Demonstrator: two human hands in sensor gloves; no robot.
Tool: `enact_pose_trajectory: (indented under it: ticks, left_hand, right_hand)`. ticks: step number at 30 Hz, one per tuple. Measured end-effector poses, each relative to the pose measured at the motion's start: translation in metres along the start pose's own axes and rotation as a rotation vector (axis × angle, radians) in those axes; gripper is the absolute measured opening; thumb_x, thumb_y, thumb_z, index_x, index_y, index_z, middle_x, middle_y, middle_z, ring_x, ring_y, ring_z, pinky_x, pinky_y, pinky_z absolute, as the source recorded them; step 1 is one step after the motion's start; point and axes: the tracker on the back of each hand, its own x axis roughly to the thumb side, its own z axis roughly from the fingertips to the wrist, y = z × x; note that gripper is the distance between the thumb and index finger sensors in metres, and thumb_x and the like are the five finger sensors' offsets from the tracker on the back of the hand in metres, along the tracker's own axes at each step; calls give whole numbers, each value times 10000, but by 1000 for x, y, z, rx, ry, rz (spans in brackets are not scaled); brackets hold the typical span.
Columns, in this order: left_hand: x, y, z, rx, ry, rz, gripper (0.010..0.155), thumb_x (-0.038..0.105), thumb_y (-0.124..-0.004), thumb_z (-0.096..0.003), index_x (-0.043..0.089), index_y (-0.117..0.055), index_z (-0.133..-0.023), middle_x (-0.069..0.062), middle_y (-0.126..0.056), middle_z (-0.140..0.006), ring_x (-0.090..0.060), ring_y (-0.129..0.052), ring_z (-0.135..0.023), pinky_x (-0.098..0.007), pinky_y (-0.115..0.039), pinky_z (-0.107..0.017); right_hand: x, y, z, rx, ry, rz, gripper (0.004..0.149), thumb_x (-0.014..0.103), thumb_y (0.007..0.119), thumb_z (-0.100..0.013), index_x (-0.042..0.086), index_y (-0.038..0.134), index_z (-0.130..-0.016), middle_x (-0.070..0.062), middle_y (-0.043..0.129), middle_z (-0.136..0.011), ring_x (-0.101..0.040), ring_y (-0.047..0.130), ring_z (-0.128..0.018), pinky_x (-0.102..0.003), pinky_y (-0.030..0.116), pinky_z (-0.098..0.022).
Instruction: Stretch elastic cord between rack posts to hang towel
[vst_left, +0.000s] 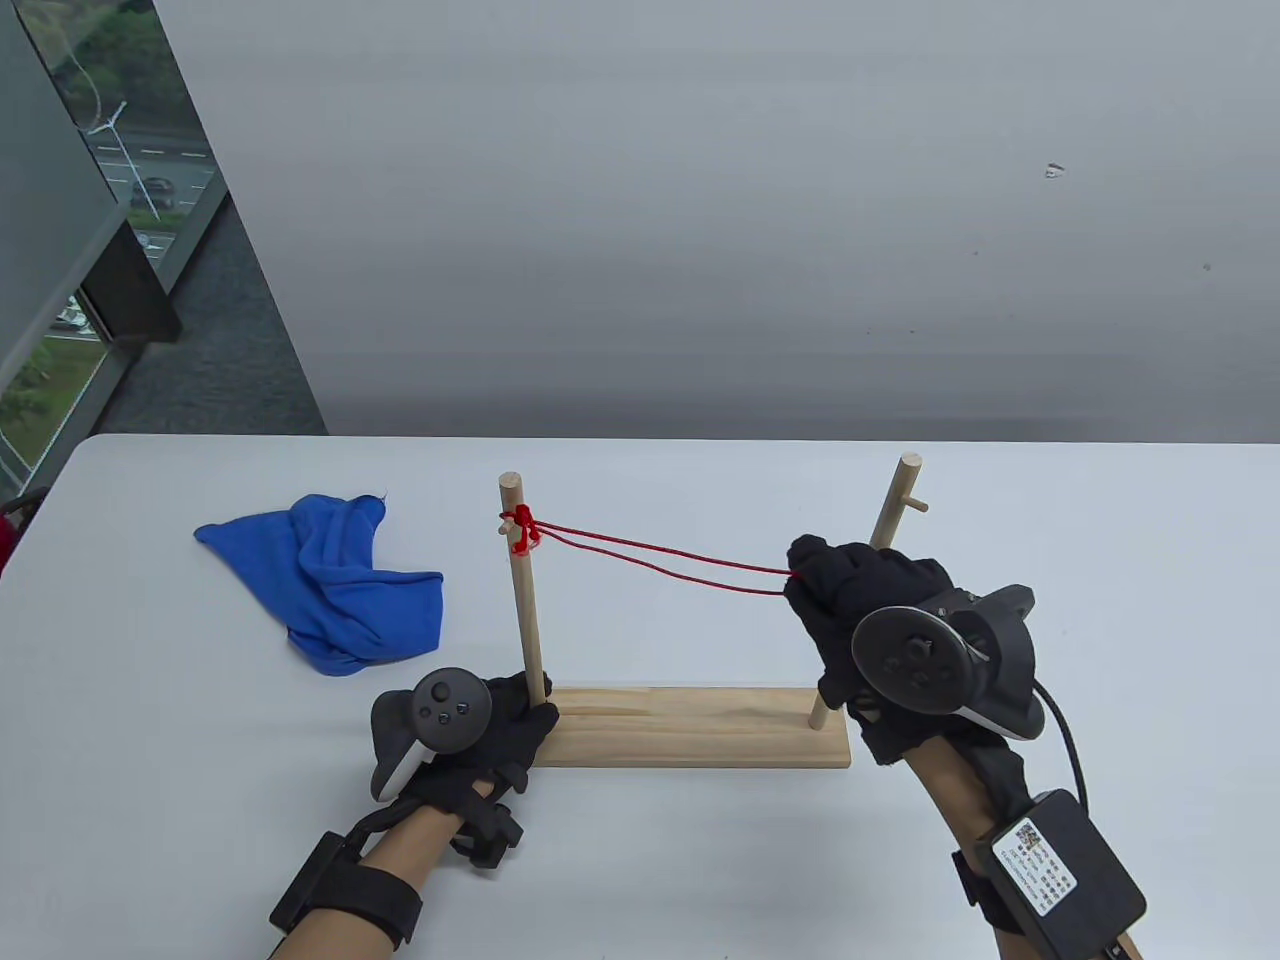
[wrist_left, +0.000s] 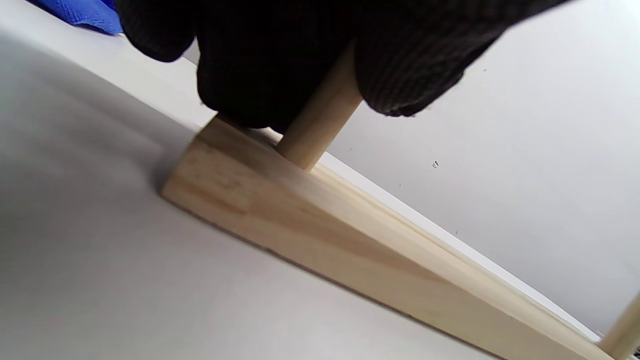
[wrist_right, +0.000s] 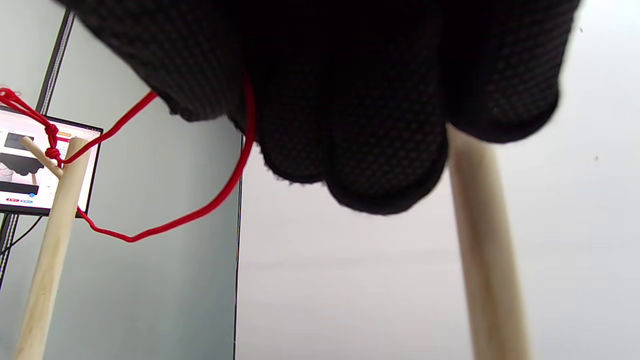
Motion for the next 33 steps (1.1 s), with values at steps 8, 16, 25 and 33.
enact_pose_trajectory:
  ticks: [8,16,25,33]
  left_hand:
    - [0,0,0,-3,2,1,514,425,-953,-408,204,-860,-863,-25,-1036,-811,-276,-1021,-688,-543,-723,-680]
    - [1,-1,0,2,7,-14,512,432,-952,-410,205,-862,-861,-25,-1038,-808,-275,-1020,-686,-545,-723,-679]
    - [2,-2,1,8,15,-35,512,439,-951,-412,207,-862,-860,-22,-1041,-805,-271,-1020,-682,-546,-725,-677]
    - [2,-2,1,4,19,-36,513,446,-953,-413,206,-865,-858,-23,-1045,-801,-273,-1017,-682,-547,-726,-676]
  right_hand:
    - [-5,-17,-4,-69,-16,80,423,393,805,-429,144,835,-770,-60,975,-582,-246,1051,-379,-490,838,-370]
    - [-8,-35,-7,-124,-12,137,416,396,807,-425,140,845,-750,-49,981,-556,-228,1050,-352,-477,845,-361]
    - [-8,-50,-14,-173,6,208,407,415,821,-418,143,868,-717,-24,1004,-516,-209,1058,-320,-462,854,-346]
    - [-14,-57,-24,-216,77,213,403,426,829,-423,126,864,-689,-7,1011,-484,-190,1059,-290,-447,861,-332]
